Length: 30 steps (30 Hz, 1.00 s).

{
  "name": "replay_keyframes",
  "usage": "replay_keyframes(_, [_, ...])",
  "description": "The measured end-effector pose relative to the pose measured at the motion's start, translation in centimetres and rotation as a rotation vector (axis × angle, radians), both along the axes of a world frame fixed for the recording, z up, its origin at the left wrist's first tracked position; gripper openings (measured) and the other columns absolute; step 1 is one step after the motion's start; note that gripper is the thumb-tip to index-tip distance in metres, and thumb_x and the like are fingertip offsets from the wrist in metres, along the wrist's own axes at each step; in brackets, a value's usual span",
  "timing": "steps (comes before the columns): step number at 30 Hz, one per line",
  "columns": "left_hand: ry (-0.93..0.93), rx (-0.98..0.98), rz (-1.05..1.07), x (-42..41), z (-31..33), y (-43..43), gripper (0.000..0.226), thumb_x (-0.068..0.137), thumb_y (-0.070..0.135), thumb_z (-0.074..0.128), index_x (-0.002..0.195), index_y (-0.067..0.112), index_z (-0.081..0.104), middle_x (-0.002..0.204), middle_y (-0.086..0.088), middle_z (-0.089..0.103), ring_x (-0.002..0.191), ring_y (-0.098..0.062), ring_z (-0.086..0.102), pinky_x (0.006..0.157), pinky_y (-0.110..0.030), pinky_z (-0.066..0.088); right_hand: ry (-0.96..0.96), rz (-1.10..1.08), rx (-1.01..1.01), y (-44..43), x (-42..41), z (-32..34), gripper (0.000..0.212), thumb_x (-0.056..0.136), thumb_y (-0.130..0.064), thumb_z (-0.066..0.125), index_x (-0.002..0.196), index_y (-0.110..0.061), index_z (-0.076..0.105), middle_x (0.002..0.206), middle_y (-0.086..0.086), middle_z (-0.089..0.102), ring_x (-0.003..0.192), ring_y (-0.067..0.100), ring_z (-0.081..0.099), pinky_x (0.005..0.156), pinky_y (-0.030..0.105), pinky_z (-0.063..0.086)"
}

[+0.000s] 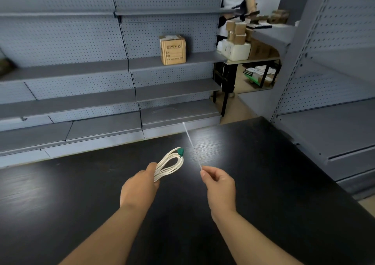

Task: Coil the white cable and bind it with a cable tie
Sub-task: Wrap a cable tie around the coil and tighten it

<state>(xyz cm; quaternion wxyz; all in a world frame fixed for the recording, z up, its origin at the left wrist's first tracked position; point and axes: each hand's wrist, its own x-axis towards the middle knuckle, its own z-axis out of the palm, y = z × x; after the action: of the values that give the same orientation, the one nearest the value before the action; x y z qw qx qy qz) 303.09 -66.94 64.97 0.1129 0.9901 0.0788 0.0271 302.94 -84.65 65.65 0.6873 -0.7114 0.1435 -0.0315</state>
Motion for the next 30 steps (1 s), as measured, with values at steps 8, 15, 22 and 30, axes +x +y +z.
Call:
replay_keyframes(8, [0.050,0.098,-0.067,0.3,2.0,-0.6,0.028,0.093,0.028,0.045,0.120,0.025,0.040,0.099,-0.004,0.063,0.086,-0.030,0.064,0.069,-0.037,0.050,-0.047,0.412,0.013,0.8,-0.7,4.8,0.023,0.086,-0.005,0.064,0.077,-0.026,0.068,0.074,-0.009,0.067,0.070,0.004,0.059,0.065,0.013,0.049])
replay_keyframes(15, [0.084,0.252,-0.212,0.5,3.0,-1.1,0.039,0.094,0.023,0.043,0.133,0.025,0.034,0.110,-0.009,0.060,0.097,-0.035,0.061,0.076,-0.038,0.048,-0.106,0.627,0.006,0.0,-0.4,7.6,0.029,0.083,0.003,0.064,0.072,-0.022,0.073,0.062,-0.009,0.068,0.061,-0.002,0.058,0.064,0.013,0.049])
replay_keyframes(22, [0.067,0.263,-0.223,0.7,3.1,-0.9,0.032,0.092,0.018,0.045,0.123,0.024,0.038,0.105,-0.008,0.061,0.091,-0.036,0.062,0.068,-0.039,0.047,-0.121,0.653,0.016,-0.3,-0.2,7.7,0.032,0.079,0.005,0.067,0.064,-0.022,0.076,0.067,-0.003,0.070,0.064,0.003,0.061,0.066,0.017,0.049])
replay_keyframes(30, [0.053,0.254,-0.230,0.6,3.3,-1.1,0.032,0.093,0.017,0.044,0.123,0.023,0.037,0.102,-0.009,0.062,0.089,-0.036,0.062,0.066,-0.038,0.045,-0.141,0.649,-0.033,-0.4,-0.4,7.9,0.034,0.079,0.003,0.068,0.065,-0.027,0.076,0.068,-0.003,0.070,0.067,0.003,0.062,0.067,0.017,0.049])
